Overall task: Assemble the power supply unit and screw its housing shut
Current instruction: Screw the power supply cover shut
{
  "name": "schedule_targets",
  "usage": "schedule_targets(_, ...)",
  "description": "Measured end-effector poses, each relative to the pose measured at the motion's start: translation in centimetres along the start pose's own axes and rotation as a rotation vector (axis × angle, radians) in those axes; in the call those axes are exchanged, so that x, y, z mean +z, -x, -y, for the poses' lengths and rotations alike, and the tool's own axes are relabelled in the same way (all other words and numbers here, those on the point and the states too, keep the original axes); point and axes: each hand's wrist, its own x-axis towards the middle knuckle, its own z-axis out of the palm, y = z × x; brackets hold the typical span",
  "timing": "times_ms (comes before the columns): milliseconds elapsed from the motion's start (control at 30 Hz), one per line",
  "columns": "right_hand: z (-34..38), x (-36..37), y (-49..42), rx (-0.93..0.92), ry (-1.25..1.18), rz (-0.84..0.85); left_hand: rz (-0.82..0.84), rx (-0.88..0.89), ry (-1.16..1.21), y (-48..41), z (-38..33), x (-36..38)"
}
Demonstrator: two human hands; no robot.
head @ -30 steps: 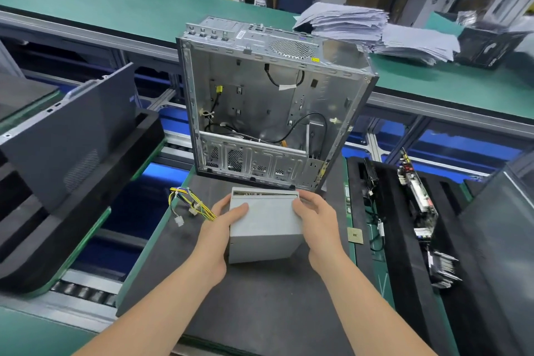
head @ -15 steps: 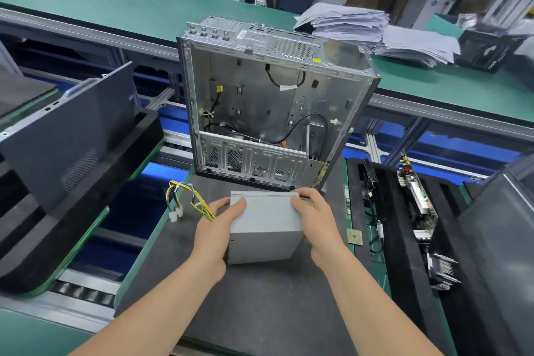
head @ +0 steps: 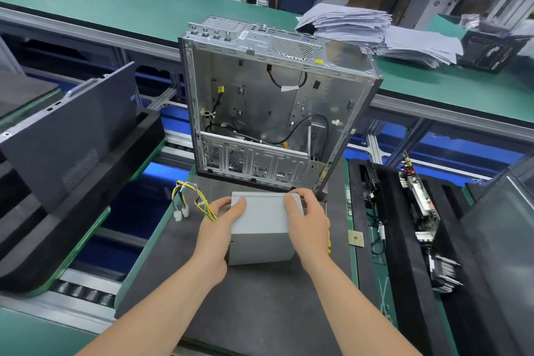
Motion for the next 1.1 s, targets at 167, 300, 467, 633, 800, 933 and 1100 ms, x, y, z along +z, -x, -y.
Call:
schedule_targets(167,-0.4,0.5,-0.4,-0.029,-0.039,-0.052,0.397,0.157,-0.249,-0.1,0.6,-3.6)
schedule_targets(300,-0.7,0.4,-0.6,-0.033,-0.032,-0.041,0.383,0.171,-0.125,-0.9,1.3,-4.9)
schedule_targets(467,-0.6,0.5,-0.6,-0.025,-0.041,-0.027,0.280,0.165,-0.115,-1.1,2.7,-4.6)
schedule_targets(633,-0.5,0.5,-0.6,-0.001,-0.056,-0.038,0.196,0.236,-0.203,-0.8,2.4,-3.9)
schedule_targets(800,-0.2,0.6,-0.6,0.003,-0.066,-0.029,0.392,0.295,-0.352,-1.4,2.3,-3.9)
schedule_targets(933,-0.2,0.5,-0.5,0.005,-0.050,-0.041,0.435,0.412,-0.347,-2.5,2.1,-4.4)
schedule_targets(1100,-0.1,0.6,-0.2,-0.028,-0.046,-0.043,0.426,0.418,-0.263,-3.4,2.3,-4.6)
